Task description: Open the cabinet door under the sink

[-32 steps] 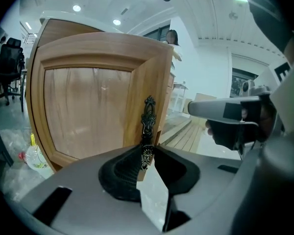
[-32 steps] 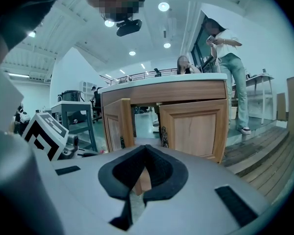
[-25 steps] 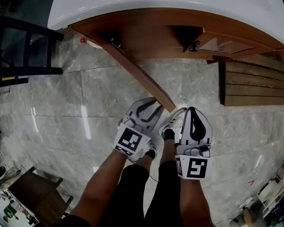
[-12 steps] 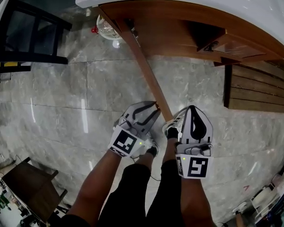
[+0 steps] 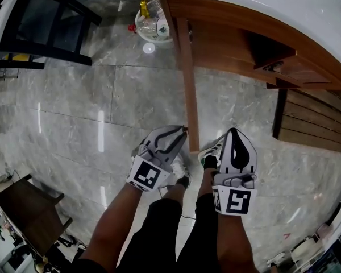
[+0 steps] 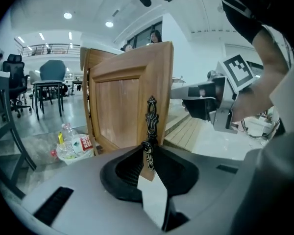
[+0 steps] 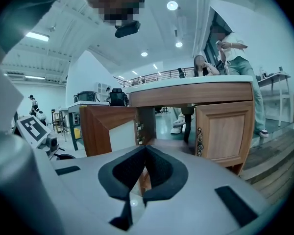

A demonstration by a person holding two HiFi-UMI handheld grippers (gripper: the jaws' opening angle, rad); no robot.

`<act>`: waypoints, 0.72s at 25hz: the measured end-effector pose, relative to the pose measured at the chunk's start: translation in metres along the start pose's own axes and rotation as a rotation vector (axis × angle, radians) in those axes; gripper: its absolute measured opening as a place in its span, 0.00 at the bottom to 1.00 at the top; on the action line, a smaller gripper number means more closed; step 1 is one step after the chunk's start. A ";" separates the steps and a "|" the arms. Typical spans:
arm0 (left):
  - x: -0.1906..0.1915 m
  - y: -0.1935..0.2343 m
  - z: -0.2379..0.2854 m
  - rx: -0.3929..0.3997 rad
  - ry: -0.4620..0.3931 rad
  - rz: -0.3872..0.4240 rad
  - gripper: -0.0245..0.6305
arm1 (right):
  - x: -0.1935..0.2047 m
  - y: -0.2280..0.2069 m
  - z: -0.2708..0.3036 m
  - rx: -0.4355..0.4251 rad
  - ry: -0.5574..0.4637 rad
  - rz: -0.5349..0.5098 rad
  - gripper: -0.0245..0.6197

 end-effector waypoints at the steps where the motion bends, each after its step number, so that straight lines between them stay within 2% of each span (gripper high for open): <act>1: 0.002 0.002 -0.003 -0.013 -0.001 -0.004 0.16 | -0.001 0.001 0.001 -0.007 -0.002 -0.004 0.07; 13: 0.020 0.023 -0.031 -0.171 0.003 -0.056 0.14 | -0.004 0.016 0.010 -0.057 0.000 -0.012 0.07; 18: 0.021 0.025 -0.034 -0.197 0.019 -0.040 0.14 | -0.005 0.021 0.012 -0.073 0.000 -0.016 0.07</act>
Point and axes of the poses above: the fingertips, and each gripper's own axes: z forward along the fingers, y to its left, x out of its underside, the point moved 8 cm from there along -z, backward along the fingers, and after that the axes turned 6 degrees about y, right-handed, at the moved point
